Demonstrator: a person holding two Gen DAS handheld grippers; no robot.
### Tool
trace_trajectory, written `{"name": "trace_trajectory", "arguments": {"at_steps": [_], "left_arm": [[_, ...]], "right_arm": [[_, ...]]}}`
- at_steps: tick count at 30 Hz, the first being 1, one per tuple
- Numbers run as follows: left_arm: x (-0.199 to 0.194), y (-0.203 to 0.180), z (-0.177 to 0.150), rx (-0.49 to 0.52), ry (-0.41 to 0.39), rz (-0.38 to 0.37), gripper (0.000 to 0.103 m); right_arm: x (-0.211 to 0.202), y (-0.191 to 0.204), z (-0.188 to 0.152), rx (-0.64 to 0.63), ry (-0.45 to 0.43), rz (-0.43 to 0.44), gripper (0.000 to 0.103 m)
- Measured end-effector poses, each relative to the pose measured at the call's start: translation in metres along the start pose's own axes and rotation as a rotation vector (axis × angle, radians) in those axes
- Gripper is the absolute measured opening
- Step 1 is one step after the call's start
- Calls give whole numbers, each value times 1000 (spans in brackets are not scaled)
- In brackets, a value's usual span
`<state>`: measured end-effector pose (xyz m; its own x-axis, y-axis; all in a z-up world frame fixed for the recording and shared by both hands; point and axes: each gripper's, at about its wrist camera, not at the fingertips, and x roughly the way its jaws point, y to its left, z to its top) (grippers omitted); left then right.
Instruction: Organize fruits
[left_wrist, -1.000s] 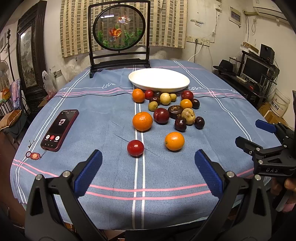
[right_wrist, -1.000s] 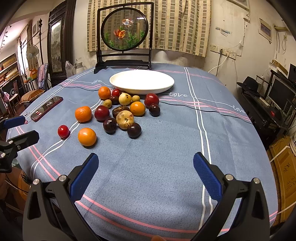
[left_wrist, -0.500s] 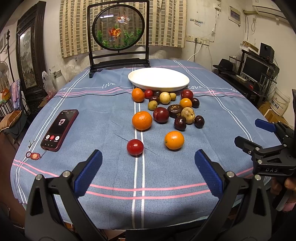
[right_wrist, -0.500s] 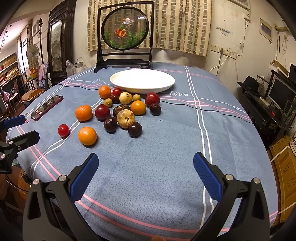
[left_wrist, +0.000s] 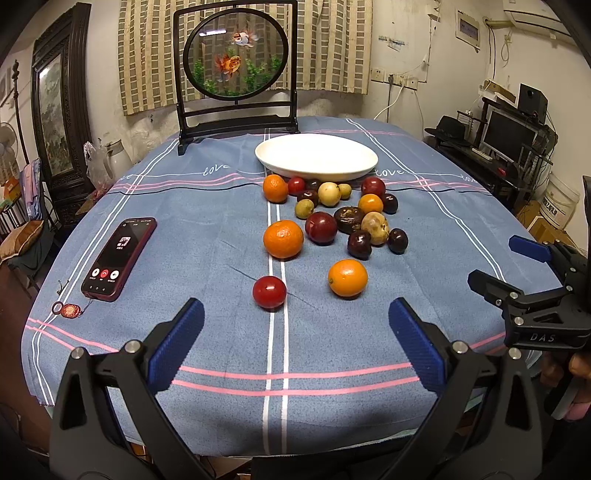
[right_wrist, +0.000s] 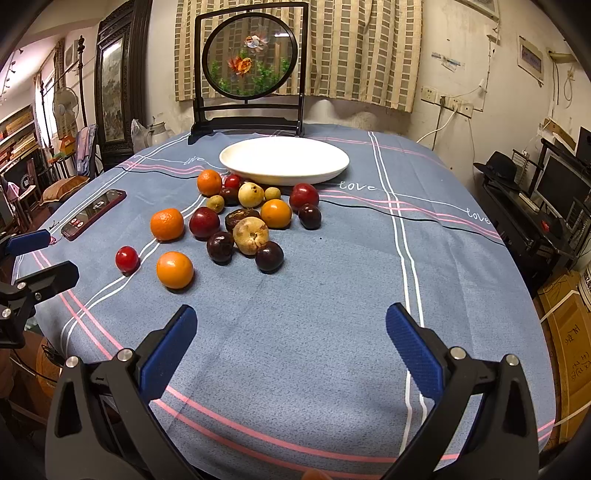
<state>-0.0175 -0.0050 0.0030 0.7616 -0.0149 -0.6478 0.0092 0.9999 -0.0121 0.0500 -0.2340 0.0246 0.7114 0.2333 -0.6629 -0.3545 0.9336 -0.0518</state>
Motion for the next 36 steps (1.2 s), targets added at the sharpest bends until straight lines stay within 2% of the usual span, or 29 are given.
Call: {"name": "trace_trajectory", "arguments": {"at_steps": [24, 36], "left_arm": [[0, -2, -2, 8, 3, 2, 101], [4, 3, -6, 28, 0, 4, 101]], "right_arm": [[2, -1, -1, 2, 4, -1, 102], [9, 0, -3, 8, 9, 26, 102]]}}
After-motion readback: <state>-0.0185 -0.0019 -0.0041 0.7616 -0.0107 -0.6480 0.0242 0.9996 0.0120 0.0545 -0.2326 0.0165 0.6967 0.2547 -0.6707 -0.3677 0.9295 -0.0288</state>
